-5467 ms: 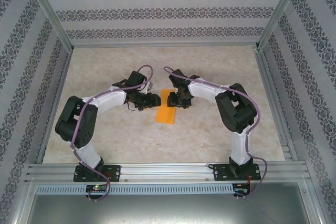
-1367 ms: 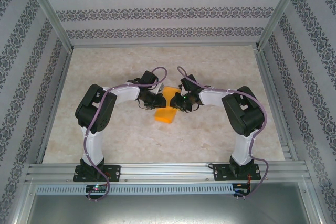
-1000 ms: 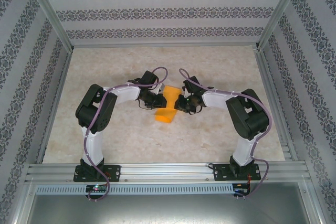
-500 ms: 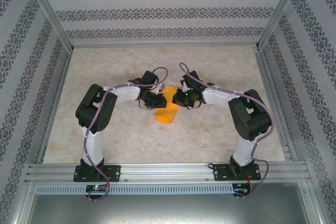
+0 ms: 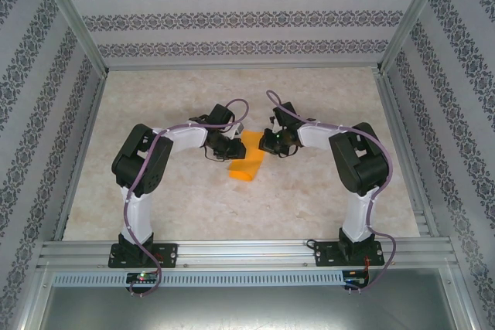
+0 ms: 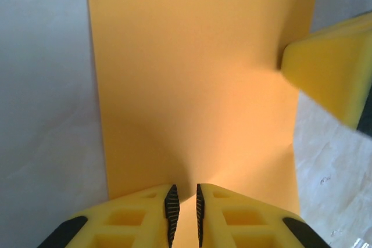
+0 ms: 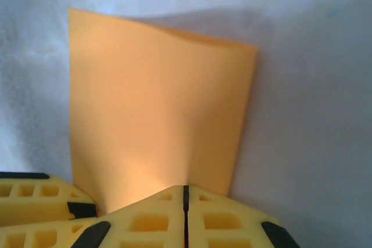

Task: Fold a paper plane with a square sheet of paper (pick it up from the middle)
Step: Fold the square sheet of paper in half at the center of the table.

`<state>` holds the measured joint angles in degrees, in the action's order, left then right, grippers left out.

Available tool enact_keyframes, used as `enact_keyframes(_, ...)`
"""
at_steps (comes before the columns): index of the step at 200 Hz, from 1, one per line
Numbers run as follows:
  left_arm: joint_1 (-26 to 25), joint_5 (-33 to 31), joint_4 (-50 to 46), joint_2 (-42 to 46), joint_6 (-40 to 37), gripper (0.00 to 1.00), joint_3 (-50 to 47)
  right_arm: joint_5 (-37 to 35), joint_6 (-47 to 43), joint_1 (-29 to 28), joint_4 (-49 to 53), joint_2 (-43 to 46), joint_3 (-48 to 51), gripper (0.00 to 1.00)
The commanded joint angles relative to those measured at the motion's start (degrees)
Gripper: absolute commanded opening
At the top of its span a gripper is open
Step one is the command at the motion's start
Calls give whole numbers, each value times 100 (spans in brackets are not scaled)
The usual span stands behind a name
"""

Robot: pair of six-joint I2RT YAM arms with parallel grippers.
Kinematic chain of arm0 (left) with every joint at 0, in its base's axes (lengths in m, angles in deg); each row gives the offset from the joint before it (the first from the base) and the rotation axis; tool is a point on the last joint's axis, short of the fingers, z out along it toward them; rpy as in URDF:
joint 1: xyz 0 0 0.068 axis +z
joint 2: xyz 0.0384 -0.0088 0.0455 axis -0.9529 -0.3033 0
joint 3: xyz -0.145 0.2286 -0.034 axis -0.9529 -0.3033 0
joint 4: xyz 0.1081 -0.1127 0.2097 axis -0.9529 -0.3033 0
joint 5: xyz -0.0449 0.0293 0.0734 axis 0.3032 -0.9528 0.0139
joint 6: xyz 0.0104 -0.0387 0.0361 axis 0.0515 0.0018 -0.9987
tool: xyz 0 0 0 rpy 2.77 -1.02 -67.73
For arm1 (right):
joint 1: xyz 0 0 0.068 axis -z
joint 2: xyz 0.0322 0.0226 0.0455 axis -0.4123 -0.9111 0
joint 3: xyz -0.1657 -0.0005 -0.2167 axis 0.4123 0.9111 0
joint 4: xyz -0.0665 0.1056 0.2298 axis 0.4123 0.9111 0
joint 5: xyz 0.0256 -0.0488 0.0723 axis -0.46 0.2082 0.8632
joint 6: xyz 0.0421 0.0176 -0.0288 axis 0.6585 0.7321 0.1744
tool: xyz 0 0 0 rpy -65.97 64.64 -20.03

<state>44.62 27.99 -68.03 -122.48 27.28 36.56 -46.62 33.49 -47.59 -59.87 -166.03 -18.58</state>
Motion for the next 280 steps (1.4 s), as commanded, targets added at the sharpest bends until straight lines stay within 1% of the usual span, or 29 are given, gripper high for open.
enact_keyframes(1, -47, -887, -786, -523, -249, 23, -226, -488, -148, 254, -55, 8, 81, 7)
enact_keyframes(34, -42, -927, -804, -522, -277, 23, -238, -498, -195, 328, -23, 54, -72, 7)
enact_keyframes(75, -47, -903, -796, -515, -254, 23, -247, -311, -94, 129, -70, 422, -158, 6)
enact_keyframes(103, -47, -879, -796, -550, -257, 23, -231, -219, -53, 18, -131, 140, -353, 6)
enact_keyframes(123, -43, -872, -796, -531, -287, 23, -265, -180, -58, 61, -205, -103, -490, 6)
enact_keyframes(152, -48, -888, -785, -515, -288, 23, -318, -217, -183, 156, -43, -412, -729, 6)
enact_keyframes(193, -49, -903, -774, -497, -279, 23, -377, -415, -367, 387, 76, -643, -804, 6)
enact_keyframes(235, -47, -904, -813, -498, -321, 23, -412, -610, -457, 680, -22, -649, -727, 6)
enact_keyframes(280, -49, -819, -787, -519, -272, 23, -400, -486, -543, 775, 11, -486, -824, 6)
